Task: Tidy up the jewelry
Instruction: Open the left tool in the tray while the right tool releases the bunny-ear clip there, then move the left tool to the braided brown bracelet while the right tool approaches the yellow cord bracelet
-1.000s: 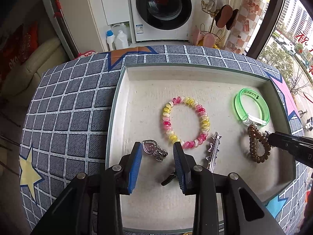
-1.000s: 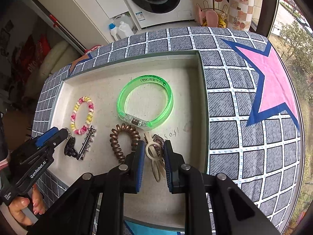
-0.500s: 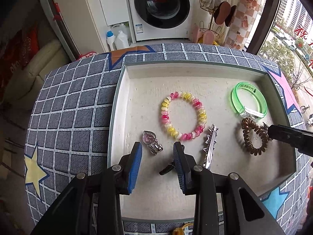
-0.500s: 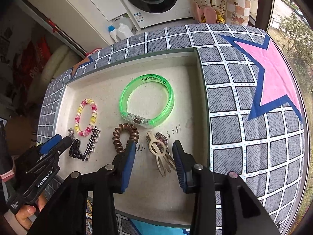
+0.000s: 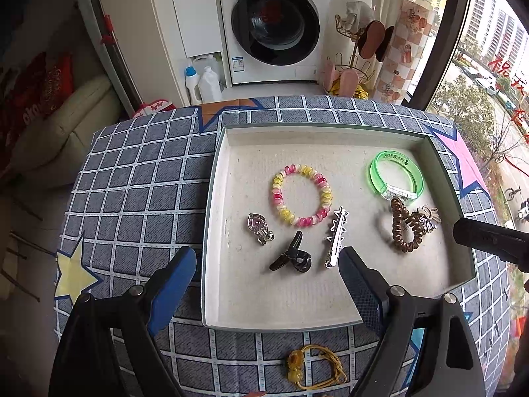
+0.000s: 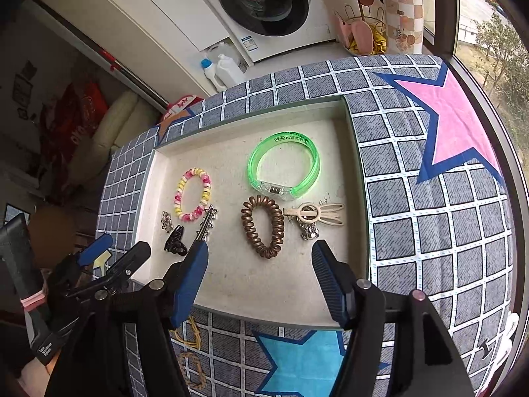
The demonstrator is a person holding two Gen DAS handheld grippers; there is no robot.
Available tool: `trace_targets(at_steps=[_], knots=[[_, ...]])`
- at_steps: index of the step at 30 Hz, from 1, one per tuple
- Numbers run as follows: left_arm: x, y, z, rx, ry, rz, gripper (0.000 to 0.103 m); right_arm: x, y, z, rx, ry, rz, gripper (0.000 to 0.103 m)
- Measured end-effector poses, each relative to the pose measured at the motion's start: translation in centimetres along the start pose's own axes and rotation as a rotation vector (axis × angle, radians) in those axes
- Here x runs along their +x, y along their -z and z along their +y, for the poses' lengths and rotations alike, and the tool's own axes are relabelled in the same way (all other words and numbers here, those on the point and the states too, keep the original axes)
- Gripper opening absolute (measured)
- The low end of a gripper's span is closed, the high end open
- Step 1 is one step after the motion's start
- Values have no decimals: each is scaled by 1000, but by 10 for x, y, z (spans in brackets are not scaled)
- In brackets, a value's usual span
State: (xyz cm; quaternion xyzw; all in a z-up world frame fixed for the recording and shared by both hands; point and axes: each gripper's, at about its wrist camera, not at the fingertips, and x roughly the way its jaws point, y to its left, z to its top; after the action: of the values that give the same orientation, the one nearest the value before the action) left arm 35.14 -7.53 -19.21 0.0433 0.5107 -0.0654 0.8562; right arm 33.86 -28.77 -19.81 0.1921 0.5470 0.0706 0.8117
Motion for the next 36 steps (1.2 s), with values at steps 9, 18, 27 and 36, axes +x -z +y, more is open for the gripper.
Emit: trace_targets(at_steps=[9, 18, 27, 36], knots=[[-22, 22, 6, -1, 5, 6, 98, -24, 27, 4, 31, -35, -13, 82], [-44, 54, 17, -8, 6, 16, 98, -45, 53, 8, 51, -49, -40, 103], [-47, 95, 25, -13, 8, 73, 98, -57, 80, 10, 45, -26, -61, 103], [-31, 137, 7, 22, 34, 170, 98, -44, 114, 3, 46, -17, 74, 103]])
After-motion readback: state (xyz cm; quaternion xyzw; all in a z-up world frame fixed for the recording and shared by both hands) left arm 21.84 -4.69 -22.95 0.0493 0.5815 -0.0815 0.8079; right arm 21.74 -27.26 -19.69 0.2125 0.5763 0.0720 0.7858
